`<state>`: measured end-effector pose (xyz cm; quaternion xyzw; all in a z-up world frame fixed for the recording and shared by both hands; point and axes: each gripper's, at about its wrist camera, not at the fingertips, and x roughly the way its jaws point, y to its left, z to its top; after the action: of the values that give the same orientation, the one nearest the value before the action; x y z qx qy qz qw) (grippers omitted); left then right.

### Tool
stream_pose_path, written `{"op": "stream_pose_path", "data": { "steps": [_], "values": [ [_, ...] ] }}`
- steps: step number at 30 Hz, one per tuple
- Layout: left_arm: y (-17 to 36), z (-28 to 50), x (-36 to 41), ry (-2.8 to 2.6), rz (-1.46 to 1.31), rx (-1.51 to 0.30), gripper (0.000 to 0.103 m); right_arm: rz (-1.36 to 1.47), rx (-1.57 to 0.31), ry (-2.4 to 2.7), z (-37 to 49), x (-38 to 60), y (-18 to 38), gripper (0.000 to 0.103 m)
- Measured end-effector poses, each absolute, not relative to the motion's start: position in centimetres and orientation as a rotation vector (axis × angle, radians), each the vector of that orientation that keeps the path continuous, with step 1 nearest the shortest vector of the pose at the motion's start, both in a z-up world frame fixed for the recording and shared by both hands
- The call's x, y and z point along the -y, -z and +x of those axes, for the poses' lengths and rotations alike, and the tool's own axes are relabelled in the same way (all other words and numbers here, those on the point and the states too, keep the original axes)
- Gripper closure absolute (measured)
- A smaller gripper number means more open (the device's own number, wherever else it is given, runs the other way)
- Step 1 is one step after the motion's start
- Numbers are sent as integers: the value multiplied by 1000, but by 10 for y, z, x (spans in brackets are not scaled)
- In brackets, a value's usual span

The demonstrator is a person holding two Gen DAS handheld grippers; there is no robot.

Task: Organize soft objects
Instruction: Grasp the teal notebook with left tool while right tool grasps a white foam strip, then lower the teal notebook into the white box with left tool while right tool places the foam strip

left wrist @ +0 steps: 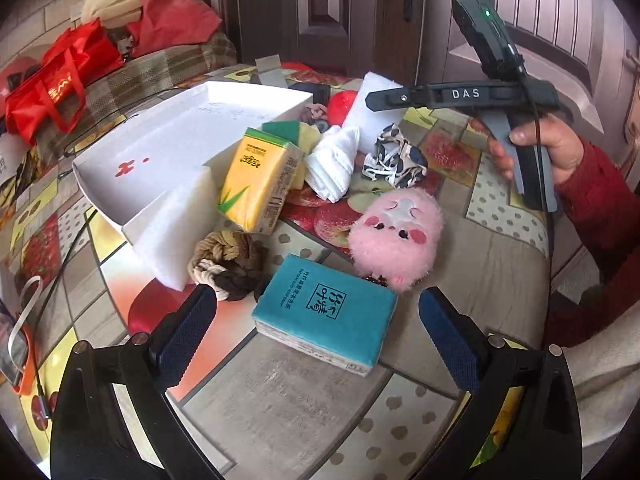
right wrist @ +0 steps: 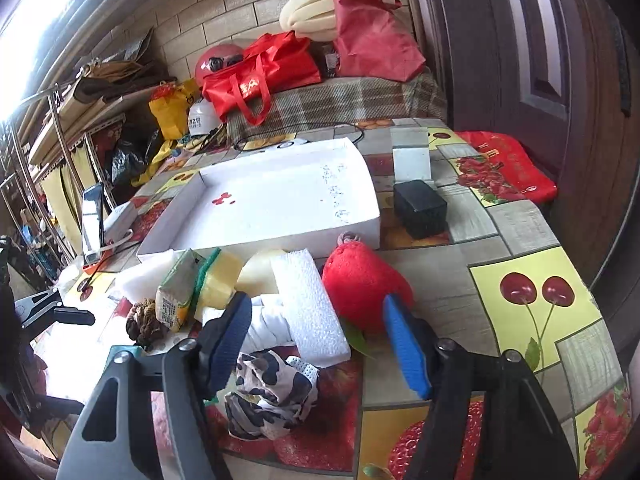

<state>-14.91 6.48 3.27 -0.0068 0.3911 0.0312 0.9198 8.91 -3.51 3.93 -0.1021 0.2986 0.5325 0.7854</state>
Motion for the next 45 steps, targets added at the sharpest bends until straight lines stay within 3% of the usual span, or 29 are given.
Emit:
{"op": "stream_pose_path", "data": {
  "steps": [2,3,4,6,9,18,27,40,45],
  "values": [
    [-25,-137,-63,-55,11,-834,1,-234,-659,-1157,90,32,-35,64],
    [-20,-131,-63,-53,18,-853,2,-235,-661,-1161,90,32,-34,80],
    [-15,-126,-64,-53,19,-875,10,-230,-651,-1164,89,35,-35,84],
    [-4,-120,-66,-38,8,-916,21,-226,-607,-1166,84,41,-40,84],
    [-8,-126,-65,-30,3,-876,25,-203,-542,-1175,80,50,-54,84],
    [-83,-147,-96,-350,-30,-503,25,-68,-398,-1164,75,55,-82,84],
    [-142,-81,-161,-555,-102,-353,25,25,-366,-1140,91,51,-109,84],
    [-126,-39,-198,-629,-135,-365,25,76,-425,-1118,112,2,-122,84],
    [-107,-35,-226,-651,-203,-430,25,1,-534,-1144,121,-46,-107,84]
  ]
}}
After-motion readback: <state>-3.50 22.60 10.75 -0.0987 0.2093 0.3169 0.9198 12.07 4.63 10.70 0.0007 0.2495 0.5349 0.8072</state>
